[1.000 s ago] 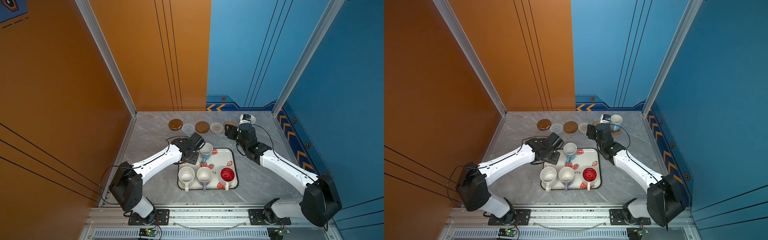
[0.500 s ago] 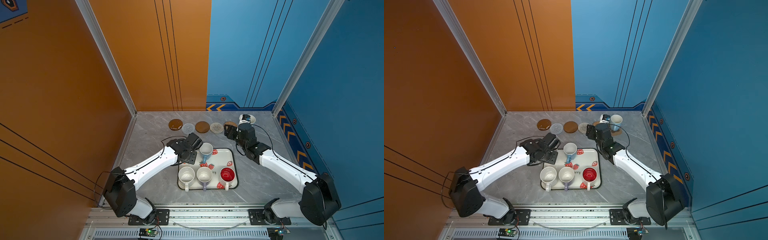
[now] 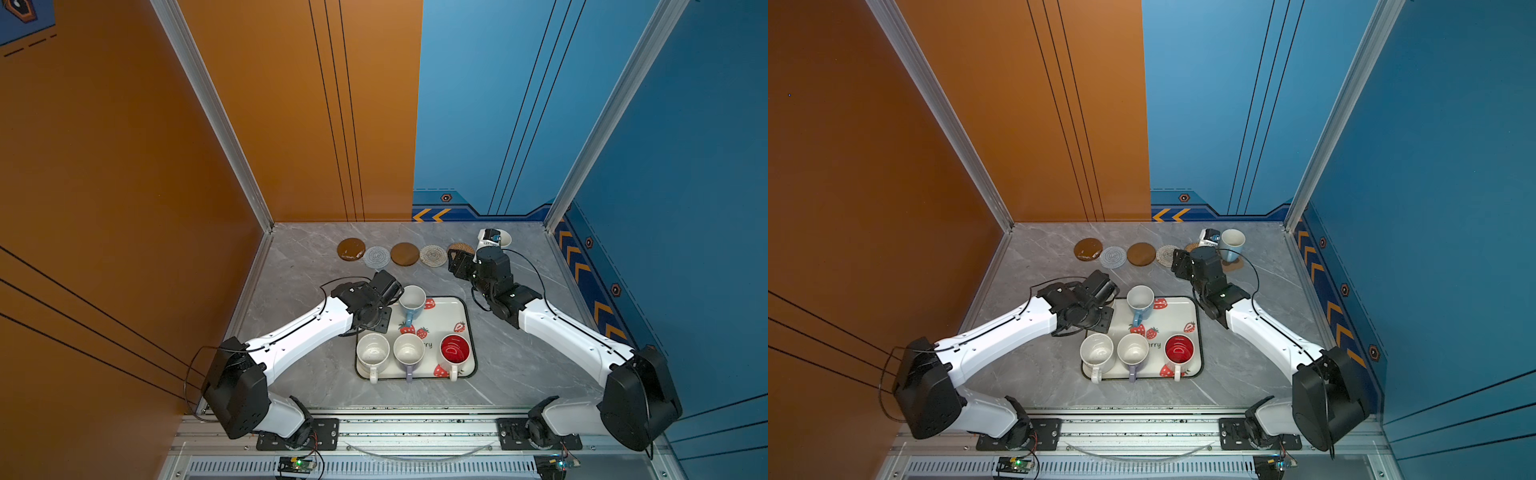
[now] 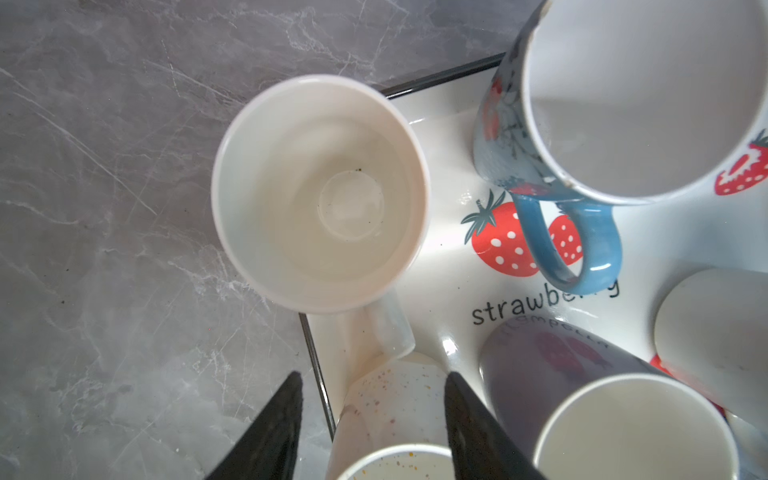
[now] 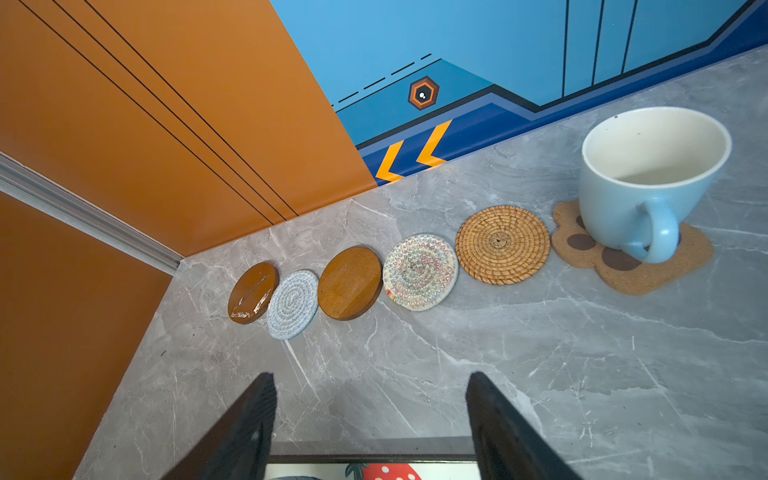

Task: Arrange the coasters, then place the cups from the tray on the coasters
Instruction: 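Lower the left gripper into the white mug and grip its rim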

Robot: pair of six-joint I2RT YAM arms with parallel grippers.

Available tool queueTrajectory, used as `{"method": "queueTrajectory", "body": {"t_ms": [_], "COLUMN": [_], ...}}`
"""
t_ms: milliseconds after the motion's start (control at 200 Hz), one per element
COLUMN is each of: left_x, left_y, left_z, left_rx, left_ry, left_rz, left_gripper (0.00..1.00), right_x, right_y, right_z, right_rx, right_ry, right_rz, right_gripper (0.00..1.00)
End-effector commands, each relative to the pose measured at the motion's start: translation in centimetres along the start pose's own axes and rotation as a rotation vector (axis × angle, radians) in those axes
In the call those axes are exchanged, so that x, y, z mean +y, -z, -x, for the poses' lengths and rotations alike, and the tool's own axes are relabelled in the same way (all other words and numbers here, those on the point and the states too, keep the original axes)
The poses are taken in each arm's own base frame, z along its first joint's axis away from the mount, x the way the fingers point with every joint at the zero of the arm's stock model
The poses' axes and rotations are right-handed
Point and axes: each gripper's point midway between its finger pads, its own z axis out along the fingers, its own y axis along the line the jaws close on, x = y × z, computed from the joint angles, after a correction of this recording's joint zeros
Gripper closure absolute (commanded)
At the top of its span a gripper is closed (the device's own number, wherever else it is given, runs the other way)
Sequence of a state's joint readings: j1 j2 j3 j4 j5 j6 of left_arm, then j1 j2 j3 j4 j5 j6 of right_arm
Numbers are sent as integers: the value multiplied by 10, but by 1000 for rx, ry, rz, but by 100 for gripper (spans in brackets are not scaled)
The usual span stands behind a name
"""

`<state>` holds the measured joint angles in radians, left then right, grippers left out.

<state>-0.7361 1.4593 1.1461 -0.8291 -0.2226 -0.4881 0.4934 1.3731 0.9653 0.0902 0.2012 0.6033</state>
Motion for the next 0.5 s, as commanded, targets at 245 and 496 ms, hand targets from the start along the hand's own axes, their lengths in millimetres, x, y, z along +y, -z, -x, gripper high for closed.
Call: {"method": "queueTrajectory", "body": {"t_ms": [245,496], "left_x": [-2,-2], "left_y": [-20,-29], "left_z": [-4,2], "left_rx": [61,54], "left_ry": [14,48], "left_rz": [39,50], "left_gripper": [42,42], "right_x": [-3,-6], "right_y": [-5,-5], "right_z": [-2,-2], "right_rx": [10,14], "right_ry": [-10,-14], "right_rz": [4,-1], "right_gripper": [29,29]}}
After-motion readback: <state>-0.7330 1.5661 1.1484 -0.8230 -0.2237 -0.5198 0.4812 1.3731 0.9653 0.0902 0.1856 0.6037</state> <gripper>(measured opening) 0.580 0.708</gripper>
